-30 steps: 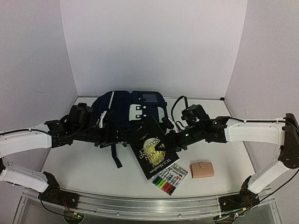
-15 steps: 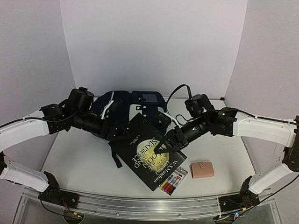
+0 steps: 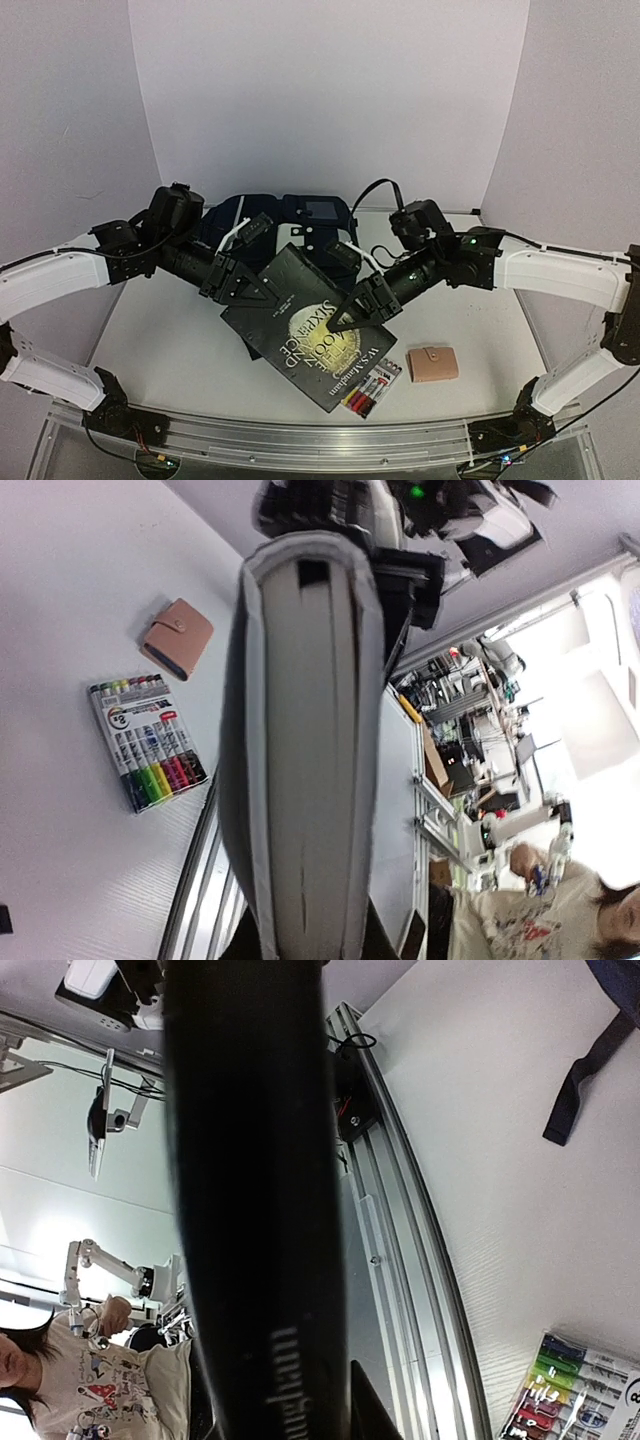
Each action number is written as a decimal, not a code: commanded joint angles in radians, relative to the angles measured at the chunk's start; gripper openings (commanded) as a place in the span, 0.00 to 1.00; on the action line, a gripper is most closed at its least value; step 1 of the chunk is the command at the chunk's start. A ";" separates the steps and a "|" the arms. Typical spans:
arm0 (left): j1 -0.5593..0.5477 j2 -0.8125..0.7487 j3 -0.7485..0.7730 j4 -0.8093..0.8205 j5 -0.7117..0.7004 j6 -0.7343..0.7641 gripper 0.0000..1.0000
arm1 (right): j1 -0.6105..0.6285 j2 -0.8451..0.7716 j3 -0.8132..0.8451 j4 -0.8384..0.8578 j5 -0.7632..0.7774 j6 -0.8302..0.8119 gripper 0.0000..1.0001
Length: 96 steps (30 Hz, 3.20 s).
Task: Pack the student bag
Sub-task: Pick up the book from the center of the board, then place the book in the student bag.
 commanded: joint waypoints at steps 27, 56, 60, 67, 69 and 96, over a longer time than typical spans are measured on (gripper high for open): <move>0.994 -0.145 0.101 0.102 -0.226 -0.373 0.00 | 0.108 0.464 0.556 0.051 1.243 -0.411 0.82; 1.004 -0.358 0.133 -0.194 -0.317 -0.319 0.00 | 0.167 1.144 1.173 0.172 1.600 -0.853 0.67; 1.005 -0.383 0.130 -0.206 -0.314 -0.321 0.00 | 0.176 1.111 1.139 0.227 1.580 -0.858 0.21; 1.004 -0.430 0.174 -0.255 -0.323 -0.301 0.00 | 0.186 0.885 0.825 0.354 1.617 -0.690 0.00; 1.005 -0.430 0.181 -0.256 -0.308 -0.308 0.00 | 0.186 0.801 0.719 0.374 1.640 -0.603 0.00; 0.723 -0.377 -0.150 0.220 -0.250 -0.604 0.00 | 0.203 0.178 -0.097 0.961 1.385 -0.209 0.00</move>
